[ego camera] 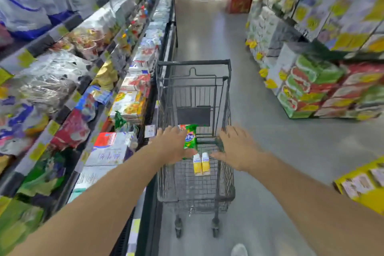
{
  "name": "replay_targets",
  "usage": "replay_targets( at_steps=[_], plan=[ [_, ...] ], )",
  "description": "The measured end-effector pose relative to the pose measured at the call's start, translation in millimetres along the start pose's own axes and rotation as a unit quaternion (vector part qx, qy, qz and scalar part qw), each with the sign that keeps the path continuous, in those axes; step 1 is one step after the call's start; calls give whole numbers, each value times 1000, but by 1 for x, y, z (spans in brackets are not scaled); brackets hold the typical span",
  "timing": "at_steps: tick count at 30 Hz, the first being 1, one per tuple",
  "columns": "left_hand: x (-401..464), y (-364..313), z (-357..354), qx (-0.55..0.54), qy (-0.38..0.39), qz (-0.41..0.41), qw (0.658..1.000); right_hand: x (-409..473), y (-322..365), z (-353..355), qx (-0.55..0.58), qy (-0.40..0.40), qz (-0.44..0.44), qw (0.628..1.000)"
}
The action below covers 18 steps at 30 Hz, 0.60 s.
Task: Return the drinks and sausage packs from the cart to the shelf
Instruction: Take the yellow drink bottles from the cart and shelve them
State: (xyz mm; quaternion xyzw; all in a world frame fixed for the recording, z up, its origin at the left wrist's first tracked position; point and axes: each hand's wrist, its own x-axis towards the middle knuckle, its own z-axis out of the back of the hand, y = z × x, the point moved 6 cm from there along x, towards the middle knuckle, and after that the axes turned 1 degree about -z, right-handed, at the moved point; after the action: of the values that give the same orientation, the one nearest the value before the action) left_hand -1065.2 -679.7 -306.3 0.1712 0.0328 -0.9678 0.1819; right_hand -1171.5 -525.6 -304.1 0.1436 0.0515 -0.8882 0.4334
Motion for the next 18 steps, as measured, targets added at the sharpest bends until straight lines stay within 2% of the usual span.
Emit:
replay_targets(
  at_steps=[5, 10, 18],
  plan=[
    [85, -11, -34, -49, 20, 15, 999, 71, -31, -31, 56, 26, -1, 998],
    [161, 4, -96, -156, 59, 86, 982, 159, -44, -89, 127, 84, -5, 988],
    [255, 33, -235, -270, 132, 189, 935, 279, -44, -226, 234, 159, -102, 954]
  ],
)
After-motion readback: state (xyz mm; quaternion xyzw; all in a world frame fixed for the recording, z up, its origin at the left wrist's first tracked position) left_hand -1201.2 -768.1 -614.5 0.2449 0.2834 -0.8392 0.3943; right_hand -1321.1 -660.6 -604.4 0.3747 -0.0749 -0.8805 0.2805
